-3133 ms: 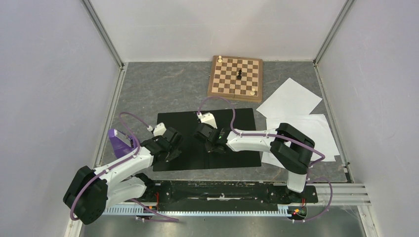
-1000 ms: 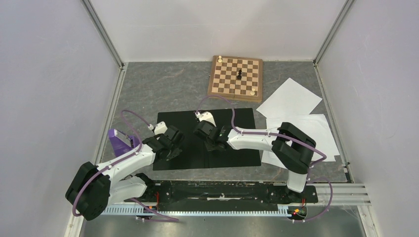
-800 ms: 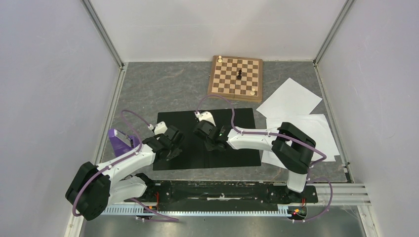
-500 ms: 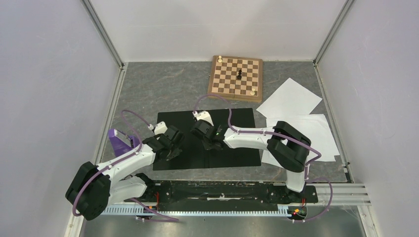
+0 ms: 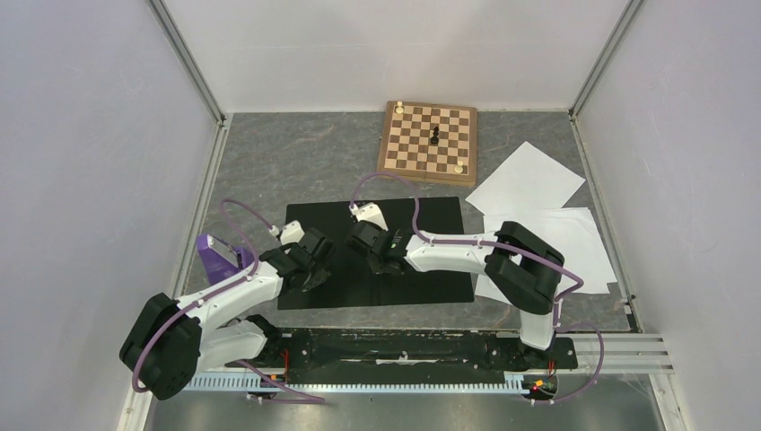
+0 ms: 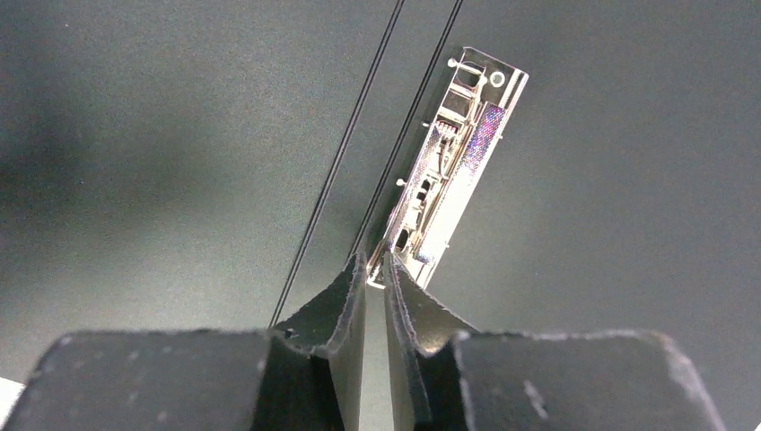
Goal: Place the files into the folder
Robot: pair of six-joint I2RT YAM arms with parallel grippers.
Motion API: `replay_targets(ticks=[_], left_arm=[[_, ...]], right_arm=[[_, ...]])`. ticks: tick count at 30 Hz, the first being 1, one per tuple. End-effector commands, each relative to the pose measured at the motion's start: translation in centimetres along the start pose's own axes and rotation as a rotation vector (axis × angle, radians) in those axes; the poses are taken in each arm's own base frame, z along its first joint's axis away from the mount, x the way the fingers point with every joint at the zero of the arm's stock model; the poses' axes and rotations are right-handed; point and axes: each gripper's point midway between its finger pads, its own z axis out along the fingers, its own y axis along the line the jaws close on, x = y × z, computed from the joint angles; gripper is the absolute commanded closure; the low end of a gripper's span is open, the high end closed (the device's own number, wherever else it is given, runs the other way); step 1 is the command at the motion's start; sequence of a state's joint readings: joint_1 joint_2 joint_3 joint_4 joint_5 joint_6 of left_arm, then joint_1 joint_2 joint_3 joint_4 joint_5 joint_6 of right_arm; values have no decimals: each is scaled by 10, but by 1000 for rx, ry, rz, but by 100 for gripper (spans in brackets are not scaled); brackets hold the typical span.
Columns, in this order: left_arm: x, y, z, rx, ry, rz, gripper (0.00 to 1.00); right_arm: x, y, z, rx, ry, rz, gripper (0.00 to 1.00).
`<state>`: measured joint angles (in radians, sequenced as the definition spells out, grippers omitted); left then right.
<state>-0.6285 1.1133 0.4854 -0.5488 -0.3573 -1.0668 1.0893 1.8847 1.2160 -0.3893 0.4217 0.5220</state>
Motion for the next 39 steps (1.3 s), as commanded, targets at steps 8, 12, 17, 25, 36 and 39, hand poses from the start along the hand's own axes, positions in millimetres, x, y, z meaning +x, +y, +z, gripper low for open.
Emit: replay_targets(ticks=[8,12,17,25,36,39], left_arm=[[2,18,5,-90,-7,-36,98],[3,18,5,-90,-5,-34,98],[2,19,5,-93,-8,-37,98],[2,22,6,-108,0,-48,98],[3,24,9,-131,33,-65,98],[2,26,10,-140,51,-77,98]], right_arm=[[4,-12,-3,80,15,-38,85],[5,-6,0,51,16,-37,85],[10,-7,2,66,31,-52,85],[46,-31,6,136,98,-79,89],[76,-74,4,324,170,-156,95],[73,-81,-1,353,160,-159,95]])
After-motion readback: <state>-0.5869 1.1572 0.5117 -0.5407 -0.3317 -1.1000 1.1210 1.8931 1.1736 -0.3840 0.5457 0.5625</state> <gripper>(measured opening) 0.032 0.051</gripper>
